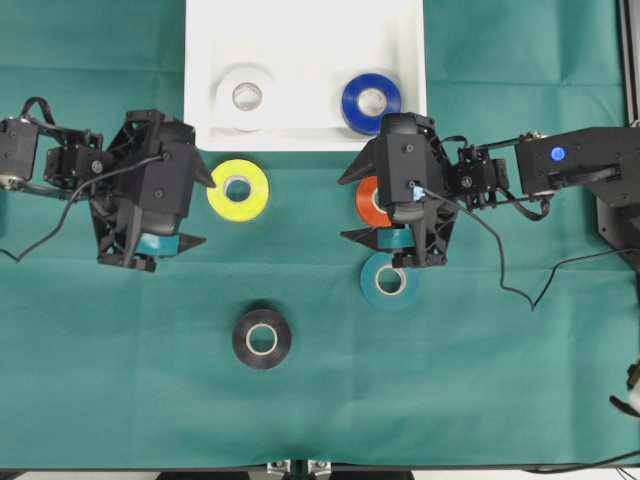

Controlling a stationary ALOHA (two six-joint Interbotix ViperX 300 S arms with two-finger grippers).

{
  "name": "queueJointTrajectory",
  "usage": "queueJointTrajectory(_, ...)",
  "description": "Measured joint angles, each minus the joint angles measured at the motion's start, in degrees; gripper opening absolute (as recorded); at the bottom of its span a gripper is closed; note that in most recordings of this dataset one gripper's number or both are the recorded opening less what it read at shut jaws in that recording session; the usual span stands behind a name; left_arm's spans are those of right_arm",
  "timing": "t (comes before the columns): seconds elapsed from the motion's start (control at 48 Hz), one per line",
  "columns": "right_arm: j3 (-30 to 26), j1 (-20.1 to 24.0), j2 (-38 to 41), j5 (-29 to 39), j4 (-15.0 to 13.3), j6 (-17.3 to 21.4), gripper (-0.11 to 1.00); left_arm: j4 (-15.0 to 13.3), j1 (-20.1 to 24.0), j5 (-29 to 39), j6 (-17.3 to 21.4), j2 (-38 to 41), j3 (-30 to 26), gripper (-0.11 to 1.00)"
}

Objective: Put the tape alternately from left to right into the white case.
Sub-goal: 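Release the white roll and pull the left gripper back left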

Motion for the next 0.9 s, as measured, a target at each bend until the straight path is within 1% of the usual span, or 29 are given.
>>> queueJointTrajectory(0.229, 0.00, 0.00, 0.00, 0.00, 0.09, 0.09, 0.84, 0.00, -1.85, -1.49, -4.22, -0.35, 1.93, 0.87)
queueJointTrajectory(0.437, 0.00, 0.00, 0.00, 0.00, 0.00, 0.09, 0.84, 0.00, -2.29, -1.85, -8.44, -0.35, 3.08, 0.87)
queueJointTrajectory(0.562, 0.00, 0.00, 0.00, 0.00, 0.09, 0.09, 0.84, 0.00, -2.46, -1.93, -9.05, -0.35, 3.16, 0.87)
queueJointTrajectory(0.895, 0.00, 0.00, 0.00, 0.00, 0.00, 0.09, 0.84, 0.00, -2.46, -1.93, -9.05, -0.35, 3.16, 0.87)
